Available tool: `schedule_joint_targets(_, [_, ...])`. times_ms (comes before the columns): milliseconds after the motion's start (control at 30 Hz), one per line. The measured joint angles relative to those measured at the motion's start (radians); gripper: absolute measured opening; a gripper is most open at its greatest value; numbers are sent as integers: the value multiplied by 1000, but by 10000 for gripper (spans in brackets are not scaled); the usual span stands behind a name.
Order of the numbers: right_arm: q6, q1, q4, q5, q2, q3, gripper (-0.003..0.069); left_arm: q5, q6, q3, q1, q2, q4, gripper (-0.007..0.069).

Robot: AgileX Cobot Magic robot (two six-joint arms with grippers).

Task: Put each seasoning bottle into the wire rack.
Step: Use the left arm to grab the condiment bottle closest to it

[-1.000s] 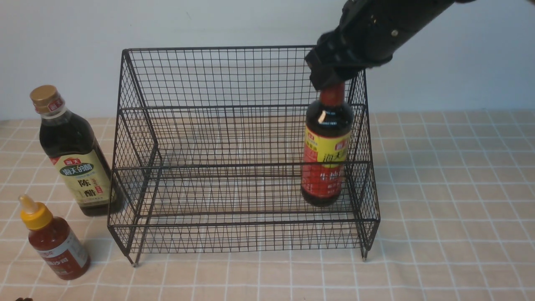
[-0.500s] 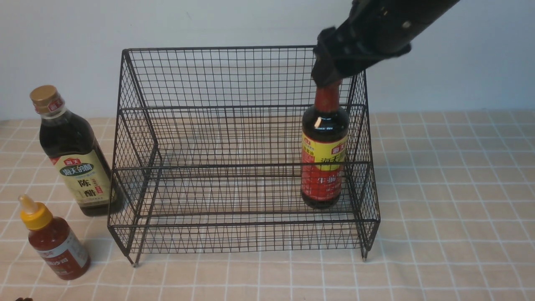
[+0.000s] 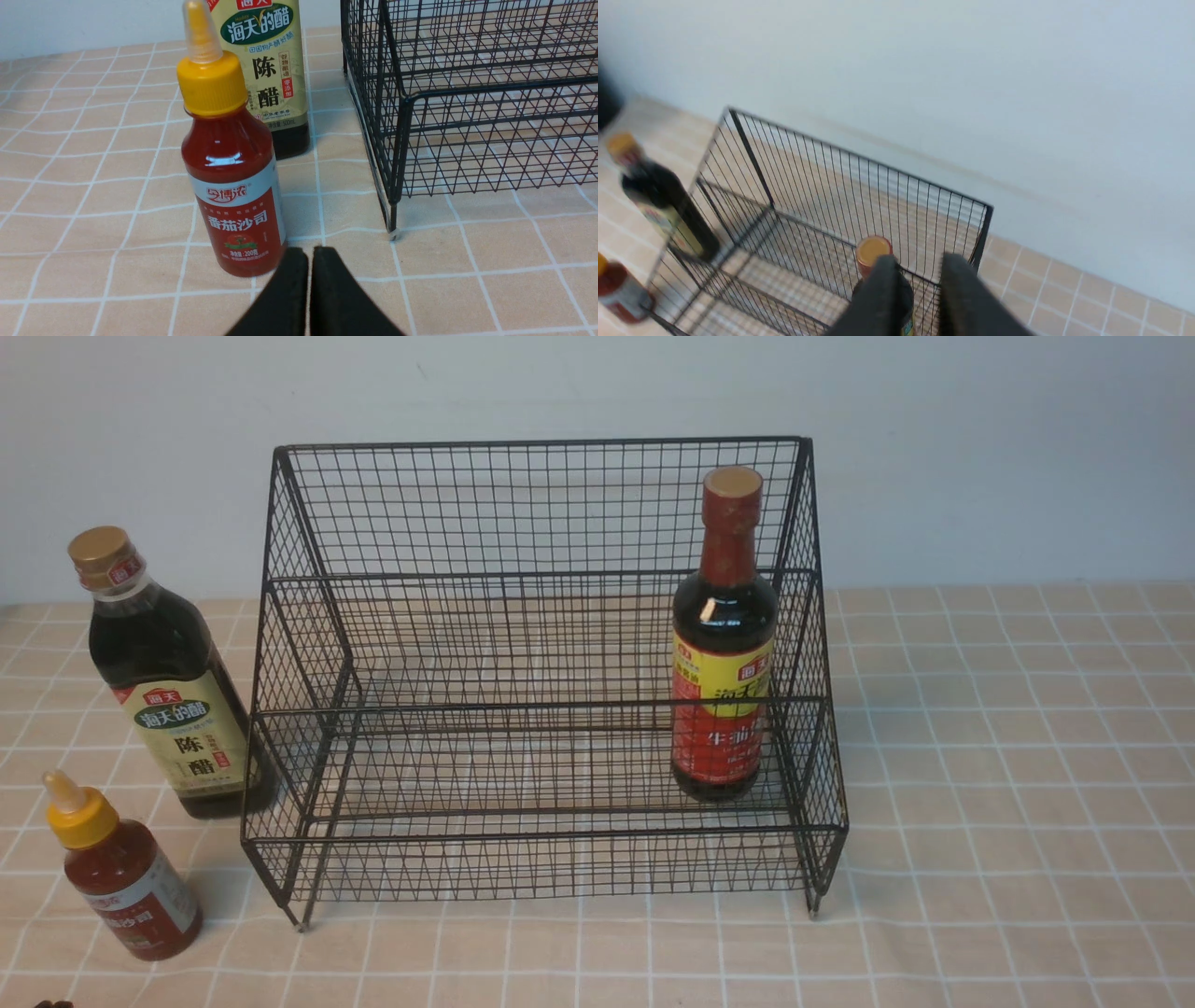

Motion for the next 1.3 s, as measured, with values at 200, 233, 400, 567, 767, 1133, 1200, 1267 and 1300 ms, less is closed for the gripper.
schedule_joint_targets(200, [90,0,-61,-151,-414,303,-12,0,0,0,0,0,0,-7])
schedule_joint_targets(233, [108,0,-73,-225,-521,416,-12,0,0,0,0,0,0,-7])
schedule_joint_targets(400, [145,0,-76,-483,-798,807,-12,0,0,0,0,0,0,-7])
schedule_joint_targets(567, [167,0,-63,-786,-1038,1151,-12,0,0,0,0,0,0,-7])
schedule_joint_targets(767, [175,0,-27,-912,-1175,1370,-13,0,0,0,0,0,0,-7])
schedule_joint_targets(1133, [97,-4,-59,-933,-1202,1605,-13,0,0,0,0,0,0,-7])
schedule_joint_targets(1200, [85,-41,-60,-933,-1203,1652,-13,0,0,0,0,0,0,-7])
schedule_joint_targets(1267, [74,-137,-61,-933,-1207,1716,-13,0,0,0,0,0,0,-7])
schedule_joint_targets(1300, [74,-147,-61,-933,-1207,1723,-13,0,0,0,0,0,0,-7])
